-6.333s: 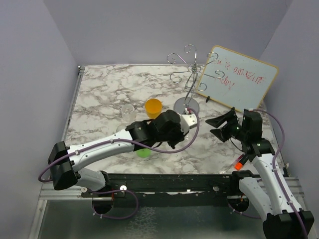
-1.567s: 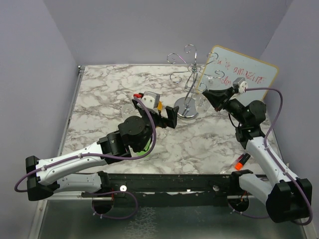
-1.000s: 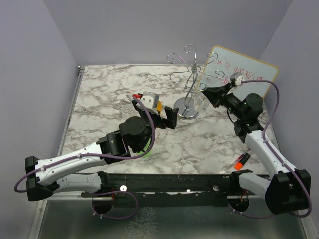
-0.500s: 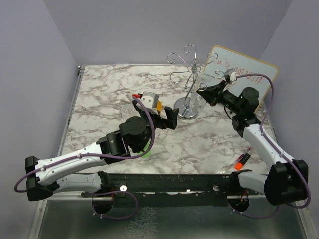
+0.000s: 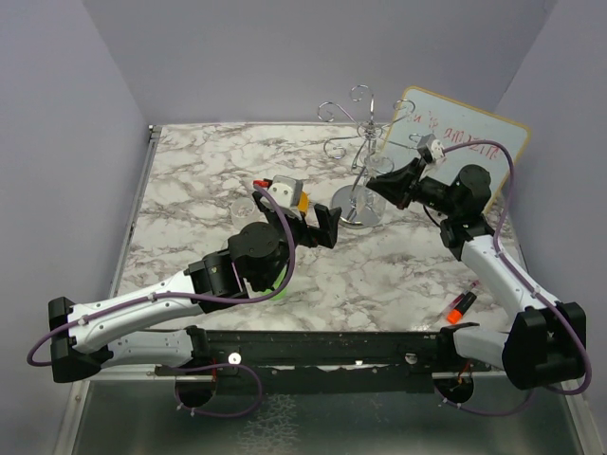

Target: Place the wine glass upside down on the wine glass rack

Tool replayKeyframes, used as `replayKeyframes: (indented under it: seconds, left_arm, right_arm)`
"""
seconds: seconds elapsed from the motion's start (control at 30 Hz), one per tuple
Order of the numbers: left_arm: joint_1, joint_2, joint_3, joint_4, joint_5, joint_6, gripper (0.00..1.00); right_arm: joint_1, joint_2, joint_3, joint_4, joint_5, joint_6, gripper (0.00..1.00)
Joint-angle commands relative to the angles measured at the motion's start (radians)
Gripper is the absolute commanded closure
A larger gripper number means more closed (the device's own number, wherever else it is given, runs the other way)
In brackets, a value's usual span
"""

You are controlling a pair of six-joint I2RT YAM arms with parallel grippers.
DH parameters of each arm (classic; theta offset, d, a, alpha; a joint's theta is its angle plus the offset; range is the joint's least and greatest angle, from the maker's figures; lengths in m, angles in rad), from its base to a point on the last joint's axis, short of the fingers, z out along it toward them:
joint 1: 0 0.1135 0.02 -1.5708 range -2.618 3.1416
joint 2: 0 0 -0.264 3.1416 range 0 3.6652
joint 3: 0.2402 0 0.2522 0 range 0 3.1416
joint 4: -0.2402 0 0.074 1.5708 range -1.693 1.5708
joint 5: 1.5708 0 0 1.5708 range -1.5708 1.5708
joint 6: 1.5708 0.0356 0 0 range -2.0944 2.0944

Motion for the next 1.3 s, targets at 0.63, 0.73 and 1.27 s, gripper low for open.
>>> replayKeyframes:
  seconds: [0.63,0.73,1.27]
  left_arm:
    - [-0.004,0.006,-0.016,-0.007,0.023,0.006,0.01]
    - [-0.004,0.009,-0.016,-0.007,0.025,0.007,0.01]
    - [-0.004,0.001,0.055,-0.087,0.077,0.047,0.01]
  right_arm:
    - [0.004,-0.128,-0.104,0.105,0.218,0.001,0.99]
    - [0.004,-0.108,-0.097,0.087,0.242,0.003,0.96]
    - [0.005,-0.151,-0.141,0.061,0.289,0.057,0.43]
